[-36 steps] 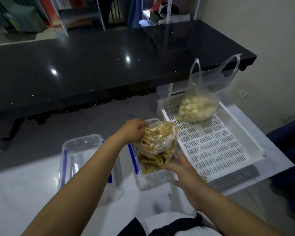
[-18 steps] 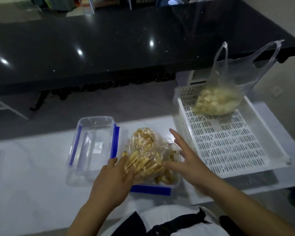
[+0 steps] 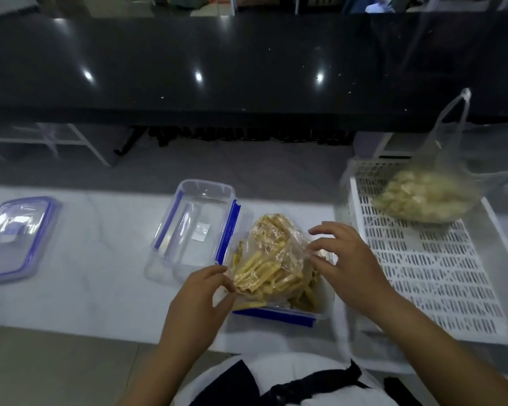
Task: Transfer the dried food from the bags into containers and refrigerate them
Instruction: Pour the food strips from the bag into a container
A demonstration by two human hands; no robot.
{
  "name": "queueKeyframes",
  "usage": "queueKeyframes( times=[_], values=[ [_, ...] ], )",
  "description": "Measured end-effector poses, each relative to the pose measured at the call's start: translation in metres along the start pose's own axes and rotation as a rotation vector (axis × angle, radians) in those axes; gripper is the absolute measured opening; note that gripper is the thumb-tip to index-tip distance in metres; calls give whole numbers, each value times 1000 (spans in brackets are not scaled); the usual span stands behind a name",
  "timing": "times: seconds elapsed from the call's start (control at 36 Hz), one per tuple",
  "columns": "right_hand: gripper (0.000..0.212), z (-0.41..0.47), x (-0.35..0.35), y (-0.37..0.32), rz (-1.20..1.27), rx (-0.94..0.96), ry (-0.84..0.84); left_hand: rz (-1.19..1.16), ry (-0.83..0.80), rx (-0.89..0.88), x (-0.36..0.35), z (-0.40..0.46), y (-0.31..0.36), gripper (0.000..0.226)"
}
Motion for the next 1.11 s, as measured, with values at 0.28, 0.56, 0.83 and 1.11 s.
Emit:
queueKeyframes(
  times=[0.28, 0.56, 0.83, 1.11],
  values=[
    [13, -20, 20, 2, 177, -17, -141, 27, -38, -146, 4, 8, -1, 11],
    [8, -38, 40, -4, 284, 35, -219, -247, -172, -143, 26, 21, 4, 5],
    [4, -28, 66, -30, 650, 96, -146, -678, -44, -153, 55, 56, 32, 24],
    [78, -2, 25, -10, 481, -101, -316, -803, -13, -113, 44, 91, 46, 36]
  ],
)
Point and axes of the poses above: each hand's wrist, its own z-axis towards the middle knuckle, its own x-axis out of the back of the hand, y = z × x, the point moved 1 cm from there along z, towards the middle knuckle, and after that the axes turned 12 degrees about -z, right-handed, at the moved point
